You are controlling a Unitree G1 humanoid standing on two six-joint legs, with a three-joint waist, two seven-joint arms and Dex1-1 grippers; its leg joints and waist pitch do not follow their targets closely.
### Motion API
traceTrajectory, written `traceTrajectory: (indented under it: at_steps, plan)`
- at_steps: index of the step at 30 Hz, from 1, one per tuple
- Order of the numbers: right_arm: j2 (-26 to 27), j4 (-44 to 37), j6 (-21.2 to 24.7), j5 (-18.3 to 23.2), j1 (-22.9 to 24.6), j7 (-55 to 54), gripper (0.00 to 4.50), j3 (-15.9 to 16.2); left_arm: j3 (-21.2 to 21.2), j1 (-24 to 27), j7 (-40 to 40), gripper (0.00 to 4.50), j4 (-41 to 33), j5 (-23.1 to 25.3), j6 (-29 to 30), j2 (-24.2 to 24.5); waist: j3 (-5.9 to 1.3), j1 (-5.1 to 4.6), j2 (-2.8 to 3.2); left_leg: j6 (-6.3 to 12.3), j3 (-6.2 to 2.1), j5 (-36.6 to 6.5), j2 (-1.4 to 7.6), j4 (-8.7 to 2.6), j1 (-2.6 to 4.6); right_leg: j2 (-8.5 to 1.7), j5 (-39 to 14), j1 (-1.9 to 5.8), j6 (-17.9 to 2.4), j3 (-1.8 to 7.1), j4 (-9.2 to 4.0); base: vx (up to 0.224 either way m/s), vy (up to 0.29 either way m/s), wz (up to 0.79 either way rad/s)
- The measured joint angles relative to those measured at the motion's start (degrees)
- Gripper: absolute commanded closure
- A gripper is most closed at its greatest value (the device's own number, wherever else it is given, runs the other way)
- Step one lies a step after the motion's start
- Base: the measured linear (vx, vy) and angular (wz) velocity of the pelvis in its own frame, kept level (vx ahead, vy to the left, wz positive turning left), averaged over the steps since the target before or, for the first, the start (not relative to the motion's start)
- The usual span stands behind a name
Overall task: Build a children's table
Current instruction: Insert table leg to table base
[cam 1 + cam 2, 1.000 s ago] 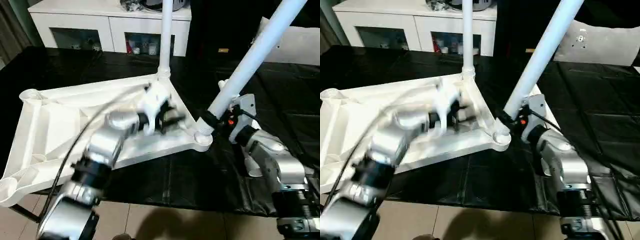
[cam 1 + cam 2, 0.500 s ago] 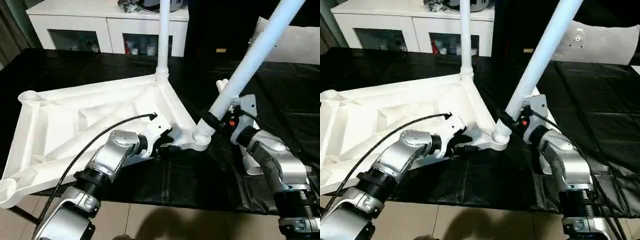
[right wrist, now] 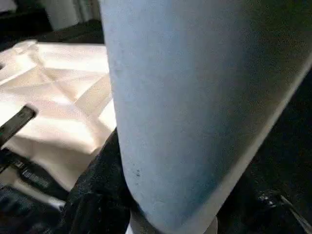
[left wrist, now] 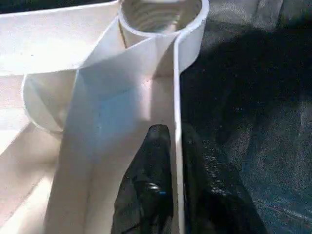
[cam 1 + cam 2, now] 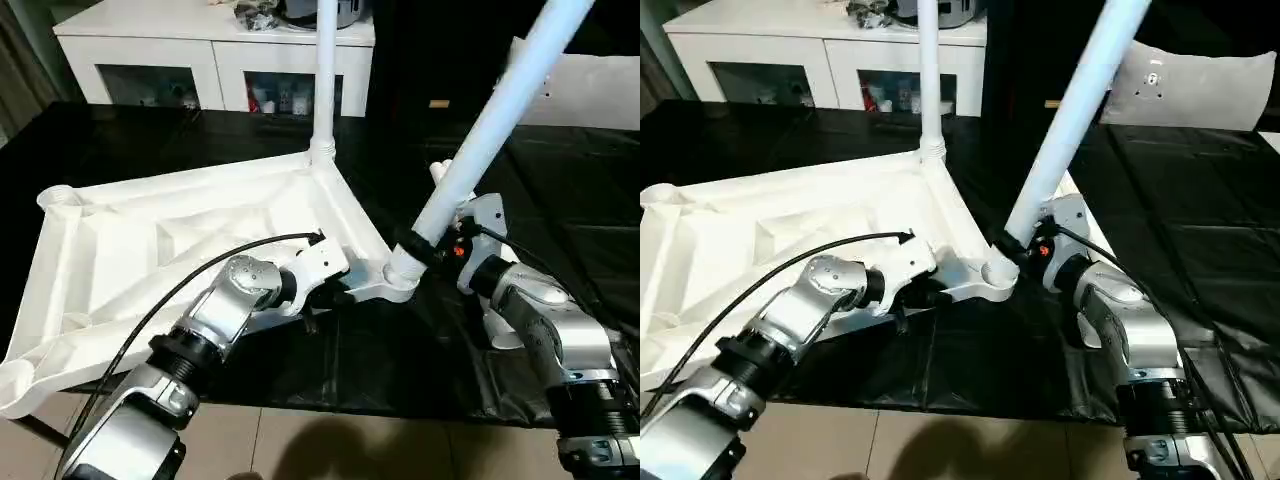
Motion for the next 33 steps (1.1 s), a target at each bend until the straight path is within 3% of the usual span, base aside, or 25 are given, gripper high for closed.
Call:
traceTrajectory:
  at_steps: [6, 12, 25, 33]
  plan:
    - [-1.6, 2.2, 2.3, -1.0, -3.0, 3.2, 2.61, 2.2, -0.3, -0.8, -0.7, 4.48, 1.8, 0.2, -0.7, 0.2, -0.02, -0.46, 0.02, -0.04, 0.0, 0.0, 0.0, 0.0, 0.58, 0.0, 0.0, 0.26, 0.1, 0.0, -0.03, 0.0, 0.0, 0.0]
    - [-3.5, 5.4, 3.6, -2.0, -6.4, 7.3, 2.61, 4.9, -0.3, -0.6, -3.8, 4.5, 2.6, 0.1, -5.4, 1.9, 0.02, -0.79, -0.05, -0.04, 0.0, 0.0, 0.02, -0.07, 0.5, 0.03, 0.0, 0.19, 0.1, -0.01, -0.03, 0.0, 0.0, 0.0]
    - [-3.7, 8.8, 3.2, -1.9, -8.7, 13.0, 2.61, 6.1, -0.6, 0.2, -9.2, 4.5, 3.1, 0.0, -12.1, 4.2, 0.03, 0.45, -0.15, -0.02, 0.01, 0.0, 0.01, -0.14, 0.49, -0.01, 0.0, 0.19, -0.1, -0.01, -0.04, 0.0, 0.0, 0.0]
    - [-3.4, 9.2, 3.5, -2.0, -8.9, 15.8, 2.61, 7.1, -0.5, 0.1, -9.4, 4.5, 4.1, 0.4, -13.0, 4.3, -0.01, 0.5, -0.23, -0.02, 0.02, 0.0, 0.01, -0.14, 0.63, -0.01, -0.1, 0.28, 0.1, 0.0, -0.02, 0.0, 0.0, 0.0]
